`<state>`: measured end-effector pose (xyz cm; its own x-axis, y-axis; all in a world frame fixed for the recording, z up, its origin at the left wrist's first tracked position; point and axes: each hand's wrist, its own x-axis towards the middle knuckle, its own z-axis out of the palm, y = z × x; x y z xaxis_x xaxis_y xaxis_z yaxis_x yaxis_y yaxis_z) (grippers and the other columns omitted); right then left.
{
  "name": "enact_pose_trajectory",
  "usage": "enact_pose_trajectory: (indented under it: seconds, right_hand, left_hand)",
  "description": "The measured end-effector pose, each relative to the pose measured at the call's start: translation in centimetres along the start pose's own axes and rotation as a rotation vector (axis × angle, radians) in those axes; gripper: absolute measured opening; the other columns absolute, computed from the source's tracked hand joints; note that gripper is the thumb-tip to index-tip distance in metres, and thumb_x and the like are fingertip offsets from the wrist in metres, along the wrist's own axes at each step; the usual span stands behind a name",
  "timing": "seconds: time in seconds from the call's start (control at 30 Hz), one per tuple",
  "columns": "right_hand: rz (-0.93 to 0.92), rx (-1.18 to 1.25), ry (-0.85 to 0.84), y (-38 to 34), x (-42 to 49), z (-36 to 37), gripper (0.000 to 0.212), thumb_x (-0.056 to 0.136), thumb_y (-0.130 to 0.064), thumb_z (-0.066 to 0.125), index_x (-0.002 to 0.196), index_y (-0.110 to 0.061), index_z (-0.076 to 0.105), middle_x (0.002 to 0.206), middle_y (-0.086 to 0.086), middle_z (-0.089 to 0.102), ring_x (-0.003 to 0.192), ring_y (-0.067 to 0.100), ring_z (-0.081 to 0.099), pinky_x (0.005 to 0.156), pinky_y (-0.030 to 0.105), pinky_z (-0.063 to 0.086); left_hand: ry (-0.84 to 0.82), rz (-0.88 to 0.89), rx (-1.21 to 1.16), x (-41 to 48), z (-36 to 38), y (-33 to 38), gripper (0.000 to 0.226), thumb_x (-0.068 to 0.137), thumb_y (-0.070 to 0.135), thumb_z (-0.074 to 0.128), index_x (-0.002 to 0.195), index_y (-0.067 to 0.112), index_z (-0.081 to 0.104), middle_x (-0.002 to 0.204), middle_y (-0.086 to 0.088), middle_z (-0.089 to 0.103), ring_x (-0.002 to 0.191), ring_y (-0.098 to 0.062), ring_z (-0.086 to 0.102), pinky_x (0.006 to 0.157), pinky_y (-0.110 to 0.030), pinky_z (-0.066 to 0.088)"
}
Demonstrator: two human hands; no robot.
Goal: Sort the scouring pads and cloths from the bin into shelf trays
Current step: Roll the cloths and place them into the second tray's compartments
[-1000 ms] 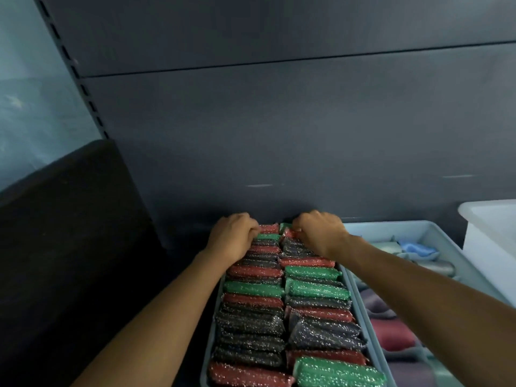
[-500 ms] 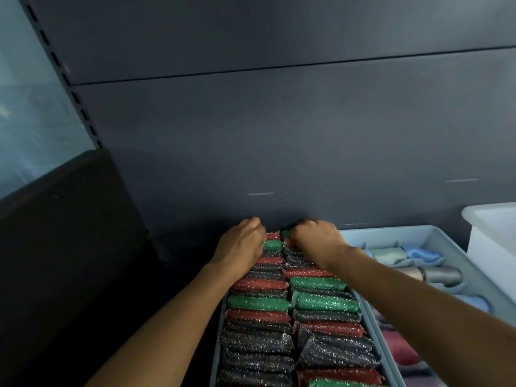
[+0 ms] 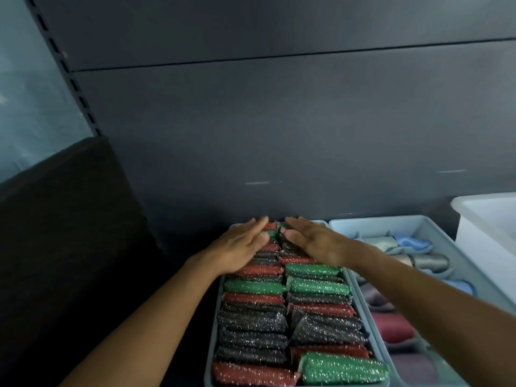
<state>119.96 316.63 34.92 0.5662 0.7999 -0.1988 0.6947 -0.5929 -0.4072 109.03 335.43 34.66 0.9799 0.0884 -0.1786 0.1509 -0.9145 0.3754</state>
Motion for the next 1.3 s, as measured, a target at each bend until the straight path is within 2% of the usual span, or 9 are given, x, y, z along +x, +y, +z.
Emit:
enact_pose_trajectory:
  seconds: [0.17,0.5,0.57,0.73,0.87,0.97,1.1,1.2,1.3]
  right_hand:
    - [-0.034,-0.224,-0.054,0.7,-1.2,1.9,0.062,0.097,-0.056,0.009,0.153,-0.032,-0.005,0.161,-0.005,-0.007,0.147,0.011,-0.011,0.12,0.042,-0.007]
    - [-0.073,-0.248,-0.033,0.2,-4.8,3.0,0.058,0.098,-0.055,0.01,0.15,-0.04,-0.01,0.156,-0.013,-0.02,0.143,0.011,-0.021,0.118,0.047,-0.012]
    - [-0.07,-0.16,-0.008,0.1,-4.7,2.3,0.055,0.1,-0.052,0.017,0.151,-0.04,-0.001,0.159,-0.012,-0.011,0.147,0.012,-0.014,0.118,0.045,-0.01]
    - [-0.244,0.039,0.405,0.3,-7.9,1.7,0.044,0.097,-0.042,0.047,0.14,-0.034,0.047,0.153,-0.008,0.035,0.142,0.012,0.028,0.119,0.037,0.02]
    - [-0.207,-0.101,0.027,-0.2,-8.5,3.8,0.06,0.092,-0.061,0.022,0.149,-0.04,0.023,0.157,-0.023,0.002,0.145,-0.001,-0.009,0.121,0.043,-0.001]
    - [-0.168,0.072,0.086,-0.7,-8.7,3.0,0.058,0.094,-0.059,0.022,0.149,-0.041,0.023,0.157,-0.023,0.006,0.144,-0.002,-0.004,0.121,0.042,-0.001]
    - [-0.207,-0.115,-0.01,-1.2,-8.7,4.2,0.057,0.095,-0.057,0.022,0.15,-0.043,0.013,0.158,-0.023,-0.001,0.145,0.0,-0.011,0.121,0.041,-0.005]
    - [-0.227,0.053,0.1,-1.4,-8.9,3.6,0.048,0.098,-0.042,0.044,0.145,-0.033,0.039,0.156,-0.013,0.026,0.144,0.004,0.019,0.12,0.035,0.015]
    - [-0.277,0.166,0.24,-2.2,-10.3,2.6,0.033,0.092,-0.04,0.057,0.124,-0.033,0.063,0.134,-0.015,0.055,0.123,-0.001,0.048,0.108,0.025,0.036]
  left_hand:
    - [-0.028,0.006,0.196,-2.7,2.3,0.3,0.057,0.102,0.052,0.006,0.153,0.033,-0.013,0.159,0.012,-0.022,0.146,-0.007,-0.021,0.117,-0.032,-0.012]
    - [-0.064,0.019,0.249,-6.2,3.7,2.2,0.059,0.1,0.056,0.004,0.149,0.036,-0.02,0.153,0.016,-0.031,0.143,-0.004,-0.028,0.116,-0.034,-0.019]
    - [-0.063,0.012,0.16,-6.2,2.7,2.3,0.059,0.099,0.057,0.006,0.151,0.037,-0.016,0.156,0.016,-0.026,0.143,-0.002,-0.025,0.114,-0.032,-0.018]
    - [0.006,0.084,0.027,-9.7,2.7,3.6,0.065,0.091,0.061,0.003,0.151,0.039,-0.011,0.155,0.023,-0.023,0.142,0.003,-0.025,0.115,-0.029,-0.018]
    - [-0.101,0.075,0.192,-10.5,4.1,3.0,0.061,0.095,0.06,0.002,0.148,0.039,-0.02,0.153,0.021,-0.031,0.139,0.004,-0.031,0.116,-0.03,-0.02]
    - [-0.038,0.065,0.081,-10.4,3.8,2.5,0.062,0.094,0.061,0.005,0.149,0.042,-0.013,0.154,0.024,-0.024,0.141,0.005,-0.026,0.117,-0.029,-0.016]
    - [-0.049,0.096,0.131,-10.4,4.6,2.2,0.059,0.095,0.059,0.004,0.149,0.044,-0.012,0.154,0.025,-0.023,0.14,0.005,-0.026,0.119,-0.033,-0.017]
    - [0.089,0.126,-0.103,-10.6,4.0,2.3,0.059,0.095,0.059,0.024,0.15,0.04,0.026,0.161,0.019,0.011,0.147,0.002,0.002,0.122,-0.034,0.003]
    - [0.237,0.183,-0.354,-12.0,3.8,1.8,0.033,0.086,0.048,0.061,0.116,0.034,0.068,0.122,0.019,0.058,0.119,0.007,0.048,0.104,-0.023,0.037]
